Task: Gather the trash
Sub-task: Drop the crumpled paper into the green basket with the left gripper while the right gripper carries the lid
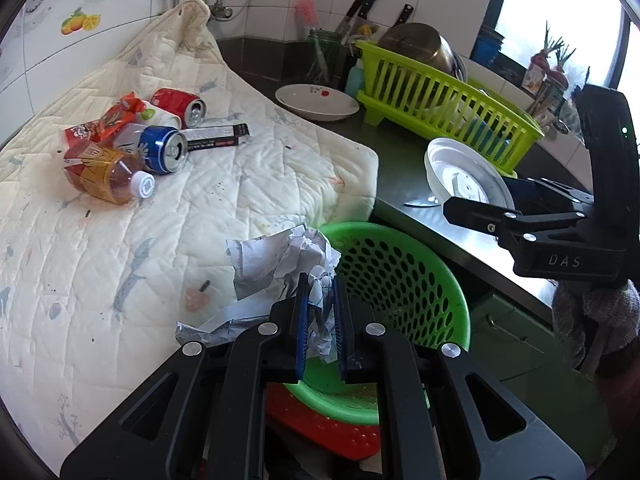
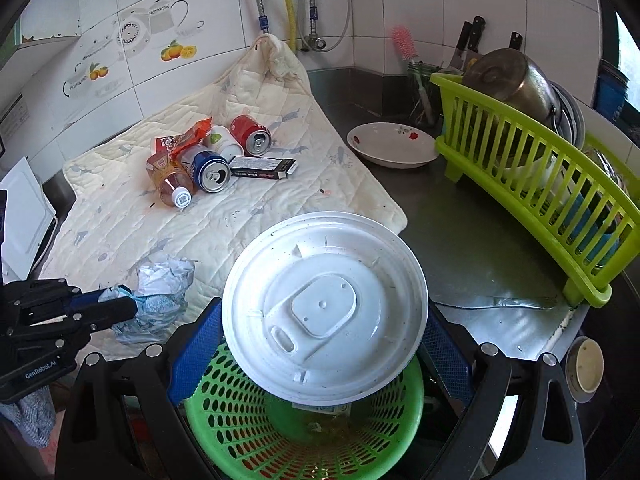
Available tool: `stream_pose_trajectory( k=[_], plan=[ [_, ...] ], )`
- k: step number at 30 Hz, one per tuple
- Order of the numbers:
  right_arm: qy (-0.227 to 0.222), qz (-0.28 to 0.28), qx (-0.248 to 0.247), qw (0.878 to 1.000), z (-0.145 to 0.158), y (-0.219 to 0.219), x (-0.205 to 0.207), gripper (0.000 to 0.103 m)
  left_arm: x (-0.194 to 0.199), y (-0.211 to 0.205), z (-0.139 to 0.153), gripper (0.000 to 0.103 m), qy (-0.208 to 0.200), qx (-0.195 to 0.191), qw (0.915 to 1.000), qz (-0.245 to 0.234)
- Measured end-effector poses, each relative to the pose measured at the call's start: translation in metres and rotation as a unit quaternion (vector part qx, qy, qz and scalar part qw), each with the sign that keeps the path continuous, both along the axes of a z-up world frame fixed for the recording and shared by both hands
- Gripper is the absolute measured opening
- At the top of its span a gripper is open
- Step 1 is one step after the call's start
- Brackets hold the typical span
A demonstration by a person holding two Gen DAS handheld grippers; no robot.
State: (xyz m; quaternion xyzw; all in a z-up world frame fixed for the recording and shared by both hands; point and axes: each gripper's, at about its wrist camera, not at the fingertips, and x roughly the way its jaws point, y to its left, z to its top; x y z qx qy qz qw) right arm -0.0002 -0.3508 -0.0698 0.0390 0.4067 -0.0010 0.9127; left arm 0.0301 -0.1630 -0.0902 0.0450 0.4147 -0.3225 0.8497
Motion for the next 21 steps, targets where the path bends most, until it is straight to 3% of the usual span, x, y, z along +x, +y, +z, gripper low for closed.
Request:
stream_pose_trajectory(
  k=[4,10,11,13,21],
  plan=[
    [0.000,-0.009,0.000,1.000,-0.001,-0.013,-0.010,0.090,-0.006,-0.018,-0.010,0.011,0.019,0.005,0.9995,-0.023],
    [0.002,-0.020,0.006,1.000,-0.004,-0.027,-0.022,0.090,-0.015,-0.033,-0.020,0.020,0.031,0.016,0.9987,-0.037],
    [0.001,-0.021,0.006,1.000,-0.004,-0.028,-0.023,0.090,-0.016,-0.033,-0.020,0.037,0.032,0.018,0.9986,-0.037],
    [0.001,-0.022,0.008,1.000,-0.005,-0.029,-0.025,0.090,-0.018,-0.032,-0.017,0.052,0.021,0.018,0.9991,-0.031],
    [0.001,-0.016,0.015,1.000,-0.006,-0.019,-0.025,0.090,-0.013,-0.010,-0.003,0.052,0.007,0.010,0.9999,0.000]
  ],
)
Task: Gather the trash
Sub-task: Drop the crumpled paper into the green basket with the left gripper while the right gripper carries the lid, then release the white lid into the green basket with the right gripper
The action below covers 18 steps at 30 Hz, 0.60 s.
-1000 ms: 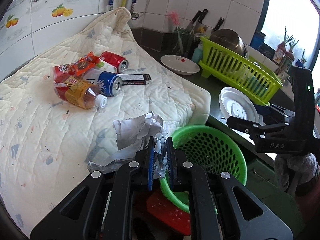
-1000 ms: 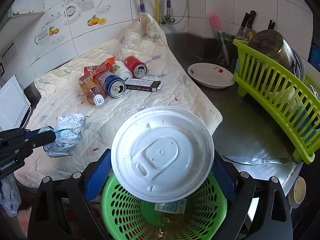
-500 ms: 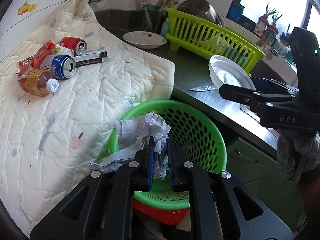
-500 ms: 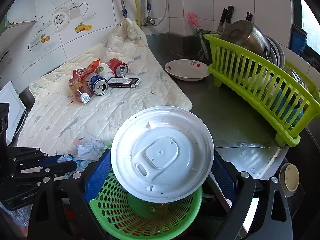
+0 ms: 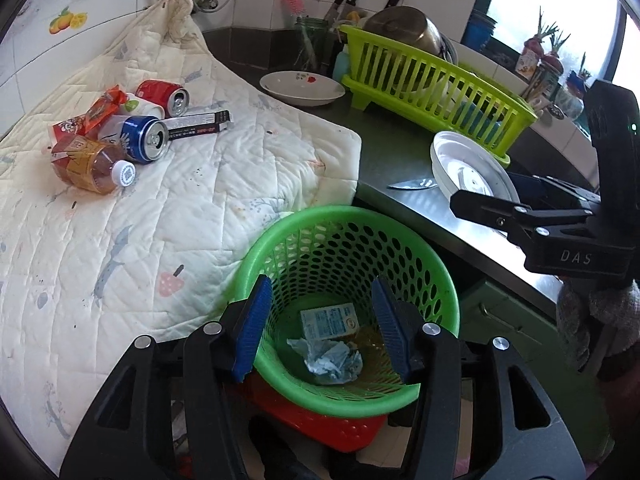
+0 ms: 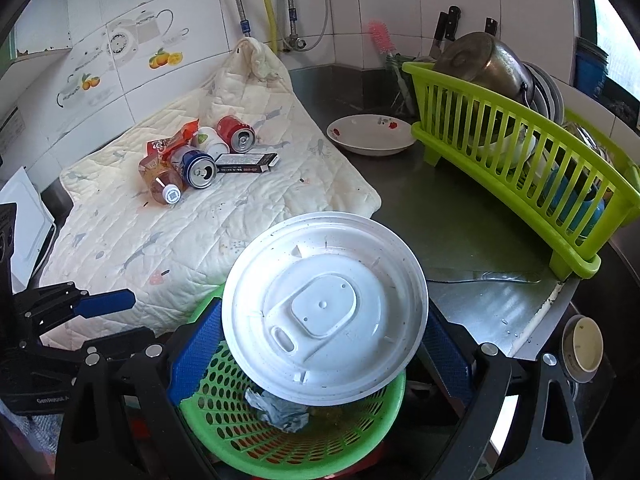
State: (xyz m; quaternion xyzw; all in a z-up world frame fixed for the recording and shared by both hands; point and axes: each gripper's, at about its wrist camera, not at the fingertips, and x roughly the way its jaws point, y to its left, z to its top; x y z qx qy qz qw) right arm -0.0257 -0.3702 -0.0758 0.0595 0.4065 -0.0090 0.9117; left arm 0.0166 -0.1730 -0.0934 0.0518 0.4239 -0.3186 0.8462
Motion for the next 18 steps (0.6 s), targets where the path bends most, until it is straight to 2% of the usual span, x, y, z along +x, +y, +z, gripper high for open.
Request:
stream_pose_trajectory(
  k=[6,8,18],
  plan=[
    [0.011,0.011,0.010,1.000,-0.008,0.015,0.004,0.090,0.009,0.031,0.009,0.058,-0.009,-0.012,0.9989,0.044],
    [0.016,0.017,0.013,1.000,-0.012,0.019,0.005,0.090,0.012,0.042,0.010,0.063,-0.008,-0.016,0.9980,0.061],
    [0.027,0.037,0.025,0.999,-0.022,0.040,0.004,0.091,0.023,0.074,0.012,0.064,-0.005,-0.025,0.9943,0.103]
  ],
)
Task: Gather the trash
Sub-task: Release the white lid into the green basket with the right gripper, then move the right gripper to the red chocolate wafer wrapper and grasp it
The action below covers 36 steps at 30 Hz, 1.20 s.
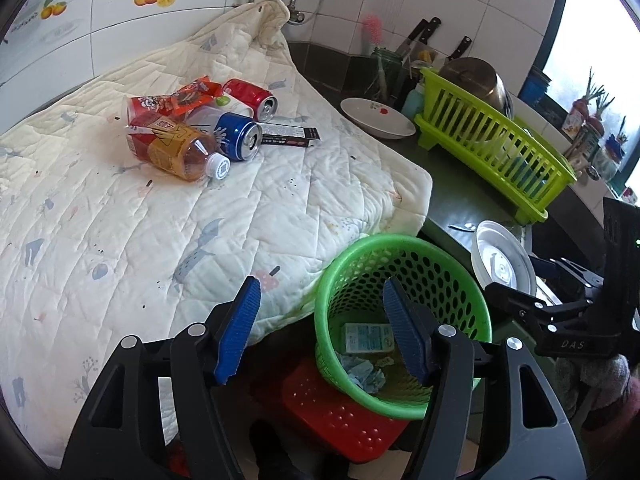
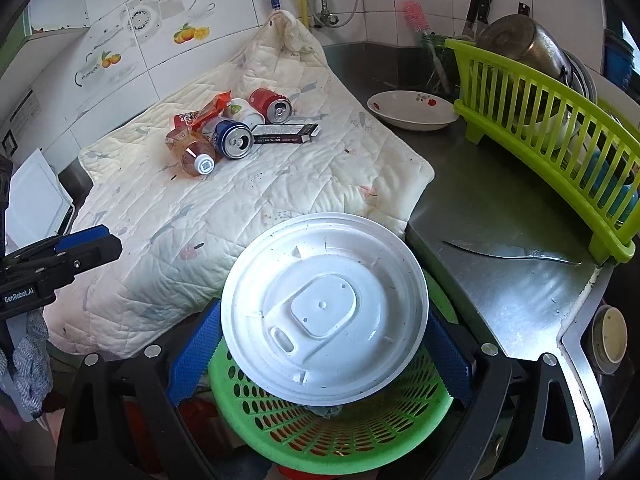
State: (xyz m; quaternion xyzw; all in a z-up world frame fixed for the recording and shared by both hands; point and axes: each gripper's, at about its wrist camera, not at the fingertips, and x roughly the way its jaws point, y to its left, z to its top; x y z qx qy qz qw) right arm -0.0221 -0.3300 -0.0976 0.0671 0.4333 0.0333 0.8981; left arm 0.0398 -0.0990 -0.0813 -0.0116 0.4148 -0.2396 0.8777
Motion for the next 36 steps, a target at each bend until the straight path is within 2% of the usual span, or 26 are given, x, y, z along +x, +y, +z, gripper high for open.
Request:
stream_pose_trajectory(
  k=[8,18,28,36],
  plan=[
    [0.001,0.005,0.003,1.000,-0.001,0.008,-0.004,0.093,0.004,0.014,0.005,0.074,-0.003,-0.008,0.9998,0.019],
    [-0.003,0.018,0.005,1.000,0.006,0.017,0.003,0.093,0.014,0.041,0.011,0.075,-0.008,-0.014,0.9982,0.058],
    [-0.010,0.046,0.000,0.999,0.015,0.042,0.034,0.093,0.029,0.079,0.010,0.075,0.000,-0.022,0.9943,0.104],
    [-0.012,0.074,0.001,0.997,0.023,0.073,0.081,0.093,0.046,0.105,0.006,0.075,0.008,-0.022,0.9918,0.126]
  ],
)
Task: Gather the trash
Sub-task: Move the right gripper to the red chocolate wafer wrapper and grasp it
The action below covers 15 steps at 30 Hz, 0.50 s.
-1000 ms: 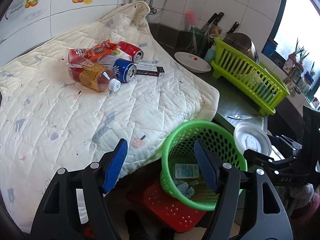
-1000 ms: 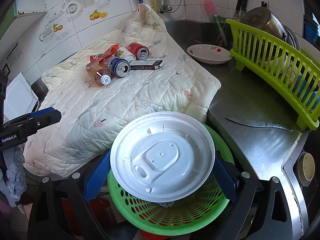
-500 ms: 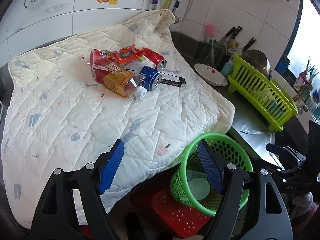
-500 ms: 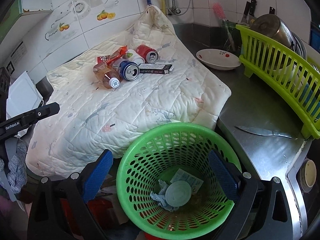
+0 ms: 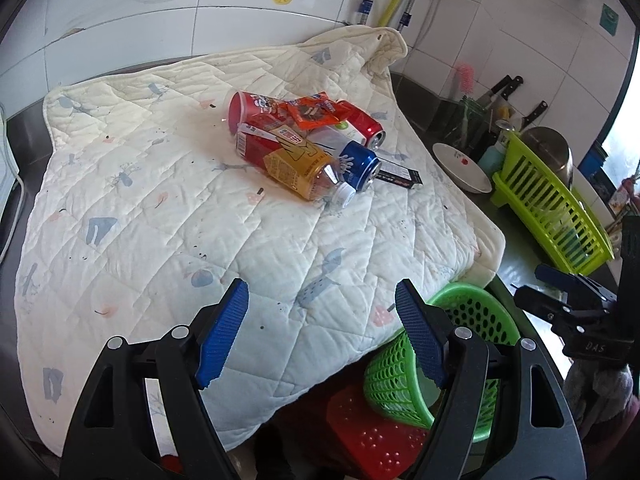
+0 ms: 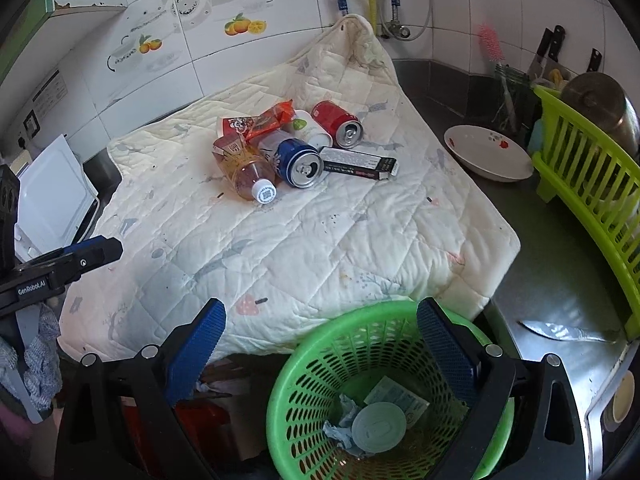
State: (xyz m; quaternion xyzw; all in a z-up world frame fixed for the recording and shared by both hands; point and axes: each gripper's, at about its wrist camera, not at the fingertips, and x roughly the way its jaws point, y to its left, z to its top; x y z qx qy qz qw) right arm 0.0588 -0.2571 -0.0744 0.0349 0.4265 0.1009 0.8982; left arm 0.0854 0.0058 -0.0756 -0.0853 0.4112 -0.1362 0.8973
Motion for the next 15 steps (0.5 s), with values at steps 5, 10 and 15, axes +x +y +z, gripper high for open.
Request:
stream_pose_trajectory(
  k=[5,10,15],
  plan=[
    [-0.004,0.019,-0.007,1.000,0.006,0.025,0.039,0.093,0.012,0.017,-0.003,0.075,0.005,0.001,0.9999,0.013],
    [-0.006,0.038,-0.018,0.999,0.011,0.050,0.084,0.093,0.025,0.033,-0.007,0.075,0.011,0.002,0.9997,0.024],
    [-0.010,0.054,-0.024,0.998,0.015,0.075,0.126,0.093,0.040,0.049,-0.011,0.075,0.016,0.002,0.9992,0.035]
  ],
)
